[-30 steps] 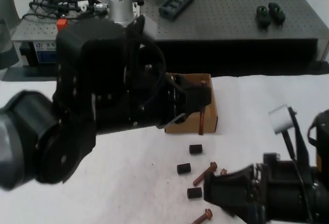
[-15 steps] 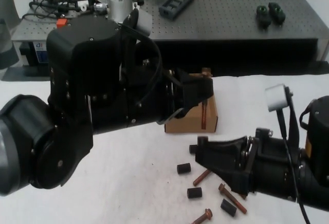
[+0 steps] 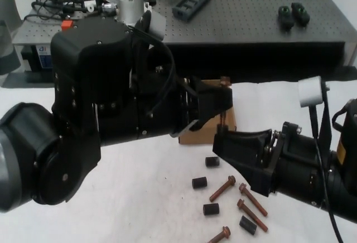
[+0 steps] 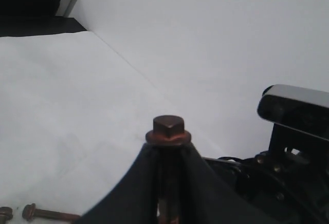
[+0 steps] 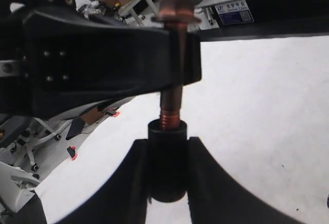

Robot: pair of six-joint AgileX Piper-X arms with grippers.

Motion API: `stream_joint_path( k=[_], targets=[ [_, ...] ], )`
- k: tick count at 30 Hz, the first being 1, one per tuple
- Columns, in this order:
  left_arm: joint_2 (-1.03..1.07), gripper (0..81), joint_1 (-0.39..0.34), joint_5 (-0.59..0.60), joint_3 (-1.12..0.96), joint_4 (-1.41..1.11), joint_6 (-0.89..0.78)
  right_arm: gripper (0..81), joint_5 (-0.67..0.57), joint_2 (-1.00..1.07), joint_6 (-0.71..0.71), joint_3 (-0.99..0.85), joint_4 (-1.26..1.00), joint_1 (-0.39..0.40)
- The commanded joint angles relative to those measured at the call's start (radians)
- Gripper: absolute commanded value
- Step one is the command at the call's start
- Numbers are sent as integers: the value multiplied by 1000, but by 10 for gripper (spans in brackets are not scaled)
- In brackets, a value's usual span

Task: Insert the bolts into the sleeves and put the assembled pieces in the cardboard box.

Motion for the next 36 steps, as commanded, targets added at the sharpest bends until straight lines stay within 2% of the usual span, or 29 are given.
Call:
stream_joint_path(
  k=[1,3,5,7,8,9,11,13,15,20,23,31,35,36],
  targets=[
    [-13,32,1,46,2,-2,-33,30,26,1,-4,-7,-42,1],
    [-13,149,1,50,2,5,-56,30,43,1,-27,-7,-45,-1],
    [-13,373,1,46,2,14,-60,30,76,1,-46,-7,-48,-3],
    [-13,549,4,-7,2,29,-69,30,141,3,-66,-7,-46,-14],
    [-13,565,4,-34,2,46,-70,30,182,7,-77,-9,-44,-24],
    [-13,530,6,-49,2,58,-70,30,225,21,-93,-20,-25,-37],
    [-13,409,17,-72,2,73,-55,30,287,74,-144,-66,49,-69],
    [-16,322,32,-75,2,91,-54,30,313,169,-207,-136,121,-106],
    [-32,273,49,-113,14,122,-43,30,313,289,-253,-231,169,-133],
    [-152,261,84,-293,102,193,28,30,315,588,-273,-517,289,-164],
    [-232,261,95,-344,170,208,51,30,338,770,-273,-708,379,-164],
    [-348,261,96,-377,285,208,58,27,337,1139,-225,-1160,664,-164],
    [-354,261,96,-377,289,235,58,5,303,1225,-221,-1253,753,-164],
    [-354,261,96,-377,289,238,58,29,282,1234,-221,-1260,763,-164]
  ],
)
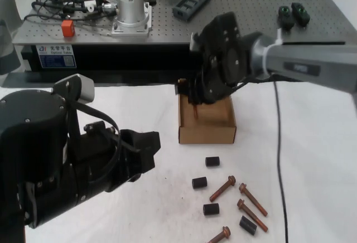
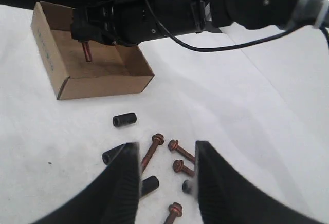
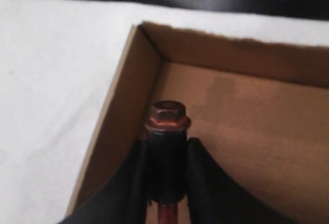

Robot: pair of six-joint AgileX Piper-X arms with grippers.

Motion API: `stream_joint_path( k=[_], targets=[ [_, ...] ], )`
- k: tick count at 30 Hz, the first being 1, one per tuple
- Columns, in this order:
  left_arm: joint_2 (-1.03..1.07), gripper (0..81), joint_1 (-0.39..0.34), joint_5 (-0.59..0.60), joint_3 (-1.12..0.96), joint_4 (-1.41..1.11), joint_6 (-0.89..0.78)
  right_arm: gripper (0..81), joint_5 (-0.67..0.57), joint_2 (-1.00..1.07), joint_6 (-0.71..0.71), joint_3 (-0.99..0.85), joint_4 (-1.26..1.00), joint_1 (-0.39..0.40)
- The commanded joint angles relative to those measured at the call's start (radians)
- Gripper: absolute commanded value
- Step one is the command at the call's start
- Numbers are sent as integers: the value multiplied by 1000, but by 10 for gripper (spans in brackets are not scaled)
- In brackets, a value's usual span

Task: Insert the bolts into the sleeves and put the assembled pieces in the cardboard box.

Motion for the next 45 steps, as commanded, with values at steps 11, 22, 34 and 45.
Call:
stream_joint_path(
  k=[11,22,34,45],
  targets=[
    [-11,261,3,-9,-2,1,21,340,-48,-109,21,-37,24,-18],
    [-11,261,3,-9,-2,6,70,340,85,-568,-251,324,363,-21],
    [-11,261,3,22,-2,18,135,336,185,-466,-315,550,383,-8],
    [-11,261,3,28,-2,18,134,230,171,-385,-319,556,373,9]
  ],
)
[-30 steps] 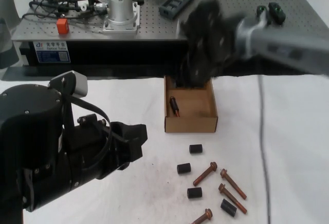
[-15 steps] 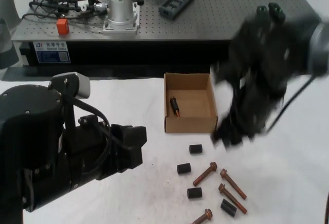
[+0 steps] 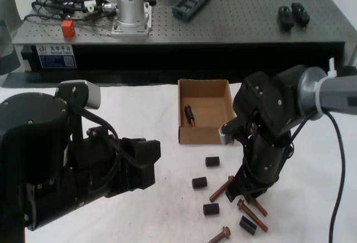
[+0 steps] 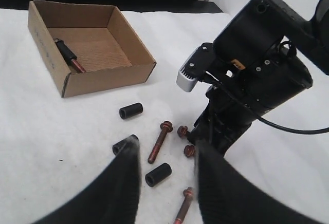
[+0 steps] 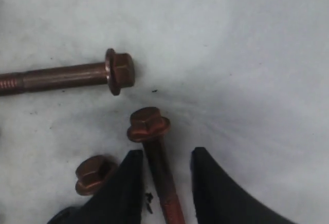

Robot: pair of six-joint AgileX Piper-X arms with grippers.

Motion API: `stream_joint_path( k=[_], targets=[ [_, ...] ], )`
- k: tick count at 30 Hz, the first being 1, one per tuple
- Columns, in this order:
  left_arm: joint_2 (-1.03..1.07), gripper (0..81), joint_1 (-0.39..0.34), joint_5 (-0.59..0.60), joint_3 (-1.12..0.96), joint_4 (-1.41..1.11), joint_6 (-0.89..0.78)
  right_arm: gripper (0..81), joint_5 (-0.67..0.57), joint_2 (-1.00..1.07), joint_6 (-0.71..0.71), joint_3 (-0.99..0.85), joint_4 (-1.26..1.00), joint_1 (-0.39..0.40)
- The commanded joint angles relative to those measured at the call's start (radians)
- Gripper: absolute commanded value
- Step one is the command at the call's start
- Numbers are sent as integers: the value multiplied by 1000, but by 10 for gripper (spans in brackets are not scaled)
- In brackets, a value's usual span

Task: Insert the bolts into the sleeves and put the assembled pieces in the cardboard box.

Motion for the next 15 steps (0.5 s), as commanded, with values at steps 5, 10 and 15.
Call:
stream_joint_path(
  k=[5,10,15],
  targets=[
    [-11,261,3,6,-2,-5,13,230,-29,42,-19,3,-11,2],
    [-11,261,3,24,-2,-5,28,114,-27,66,-31,5,-38,2],
    [49,262,3,111,-18,-2,103,34,-24,25,-36,14,-53,-12]
  ],
)
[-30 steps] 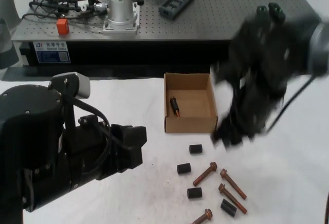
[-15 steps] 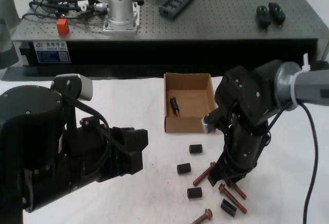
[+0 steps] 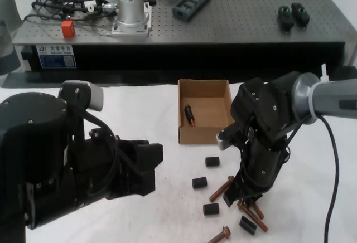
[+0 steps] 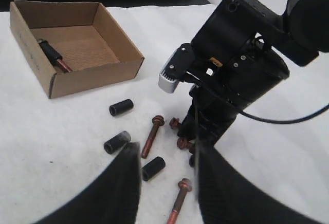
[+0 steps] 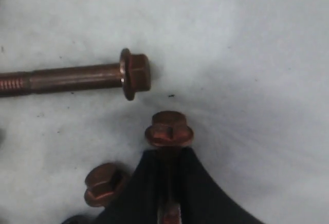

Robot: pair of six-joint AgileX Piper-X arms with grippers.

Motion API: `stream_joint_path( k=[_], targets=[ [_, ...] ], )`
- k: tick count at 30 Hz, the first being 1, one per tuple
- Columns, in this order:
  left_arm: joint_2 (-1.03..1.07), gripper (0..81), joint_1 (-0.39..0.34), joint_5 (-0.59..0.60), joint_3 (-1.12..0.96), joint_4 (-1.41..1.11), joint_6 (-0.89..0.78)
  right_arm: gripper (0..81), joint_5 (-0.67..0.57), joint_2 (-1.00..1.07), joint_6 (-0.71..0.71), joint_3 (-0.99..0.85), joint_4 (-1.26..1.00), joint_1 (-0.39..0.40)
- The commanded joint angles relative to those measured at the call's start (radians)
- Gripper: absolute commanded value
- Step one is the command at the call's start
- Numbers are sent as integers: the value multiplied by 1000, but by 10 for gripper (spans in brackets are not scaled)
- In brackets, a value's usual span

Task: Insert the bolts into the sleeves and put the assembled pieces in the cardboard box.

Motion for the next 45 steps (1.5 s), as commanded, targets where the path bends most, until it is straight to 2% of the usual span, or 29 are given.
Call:
stream_joint_path(
  k=[1,4,11,16,22,30,43,45],
  targets=[
    [-47,267,3,3,27,-45,-19,34,-3,-37,-15,12,-31,-19],
    [58,298,3,23,-51,38,67,34,-64,-127,-12,12,-9,-46],
    [384,321,-30,23,-400,385,452,34,-148,-409,37,101,51,-127],
    [602,321,-97,-85,-656,603,668,34,-229,-612,104,242,68,-177],
    [801,321,-157,-160,-847,774,830,34,-272,-780,144,375,68,-189],
    [918,321,-223,-264,-895,798,908,34,-288,-837,152,432,81,-189],
    [967,319,-256,-262,-895,751,908,34,-294,-837,152,432,81,-189],
    [974,280,-261,-262,-895,751,908,34,-294,-837,152,432,81,-189]
  ],
)
